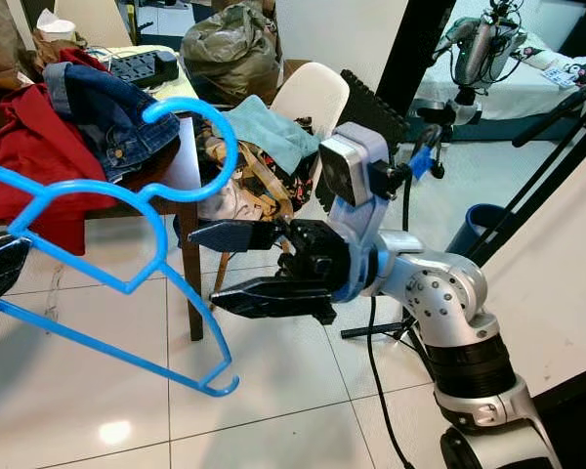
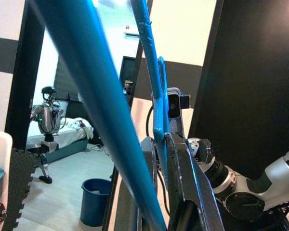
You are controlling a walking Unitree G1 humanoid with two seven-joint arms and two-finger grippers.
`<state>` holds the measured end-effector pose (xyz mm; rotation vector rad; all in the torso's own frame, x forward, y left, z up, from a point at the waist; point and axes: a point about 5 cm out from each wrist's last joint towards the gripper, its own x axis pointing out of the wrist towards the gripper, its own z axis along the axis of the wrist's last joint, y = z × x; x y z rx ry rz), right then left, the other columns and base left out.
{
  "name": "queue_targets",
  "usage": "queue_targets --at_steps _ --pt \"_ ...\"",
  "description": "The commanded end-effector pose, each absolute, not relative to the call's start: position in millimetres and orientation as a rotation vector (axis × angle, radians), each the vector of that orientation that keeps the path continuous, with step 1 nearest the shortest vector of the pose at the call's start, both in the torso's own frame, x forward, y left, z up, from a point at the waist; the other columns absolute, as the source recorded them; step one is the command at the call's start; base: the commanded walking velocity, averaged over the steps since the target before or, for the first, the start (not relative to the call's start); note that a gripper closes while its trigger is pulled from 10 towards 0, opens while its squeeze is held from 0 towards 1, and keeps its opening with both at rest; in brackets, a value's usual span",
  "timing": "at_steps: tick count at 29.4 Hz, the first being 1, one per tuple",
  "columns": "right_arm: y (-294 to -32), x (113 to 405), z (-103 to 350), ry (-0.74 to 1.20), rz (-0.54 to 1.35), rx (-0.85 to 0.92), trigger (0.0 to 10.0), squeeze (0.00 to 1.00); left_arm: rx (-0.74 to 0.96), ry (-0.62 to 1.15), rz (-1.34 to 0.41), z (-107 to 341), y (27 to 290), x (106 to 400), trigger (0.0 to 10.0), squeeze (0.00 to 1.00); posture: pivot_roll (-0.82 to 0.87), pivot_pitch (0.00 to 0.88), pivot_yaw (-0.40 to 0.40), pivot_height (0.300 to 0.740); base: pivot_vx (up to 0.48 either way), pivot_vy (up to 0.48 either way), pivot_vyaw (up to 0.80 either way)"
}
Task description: Hang hanger
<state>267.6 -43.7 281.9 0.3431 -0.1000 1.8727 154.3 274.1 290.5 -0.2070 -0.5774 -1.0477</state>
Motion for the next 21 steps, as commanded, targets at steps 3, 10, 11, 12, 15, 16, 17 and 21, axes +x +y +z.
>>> queue_targets --at_steps 3,10,11,12,15,16,17,21 --pt "-39.1 267.3 283.6 -0.096 1.837 0.323 0.2 0.00 -0.182 -0.574 -1.073 293.1 267.5 154.5 10.0 0.00 0.06 0.119 -0.133 0.740 0.000 0.000 0.00" --pt "-37.5 269.6 285.4 -0.109 1.797 0.347 0.0 0.00 -0.184 -0.572 -1.080 293.1 264.5 154.9 10.0 0.00 0.06 0.120 -0.129 0.740 0.000 0.000 0.00" --pt "-38.0 269.5 285.8 -0.111 1.795 0.352 0.0 0.00 -0.183 -0.571 -1.081 293.2 264.1 154.9 10.0 0.00 0.06 0.120 -0.130 0.740 0.000 0.000 0.00" --pt "-38.7 269.1 286.6 -0.115 1.796 0.362 0.0 0.00 -0.183 -0.569 -1.083 293.2 263.9 154.8 10.0 0.00 0.06 0.120 -0.130 0.740 0.000 0.000 0.00" --pt "-39.3 268.4 288.1 -0.123 1.795 0.376 0.0 0.00 -0.183 -0.567 -1.084 293.1 263.6 154.8 10.0 0.00 0.06 0.119 -0.127 0.740 0.000 0.000 0.00" --pt "-39.8 268.1 290.3 -0.131 1.794 0.395 0.0 0.00 -0.185 -0.566 -1.085 292.7 263.3 154.9 10.0 0.00 0.06 0.119 -0.127 0.740 0.000 0.000 0.00" --pt "-39.8 268.1 290.3 -0.131 1.794 0.395 0.0 0.00 -0.185 -0.566 -1.085 292.7 263.3 154.9 10.0 0.00 0.06 0.119 -0.127 0.740 0.000 0.000 0.00" --pt "-41.1 267.3 294.1 -0.143 1.802 0.432 0.0 0.00 -0.190 -0.561 -1.080 291.1 262.8 156.3 10.0 0.00 0.06 0.116 -0.126 0.740 0.000 0.000 0.00"
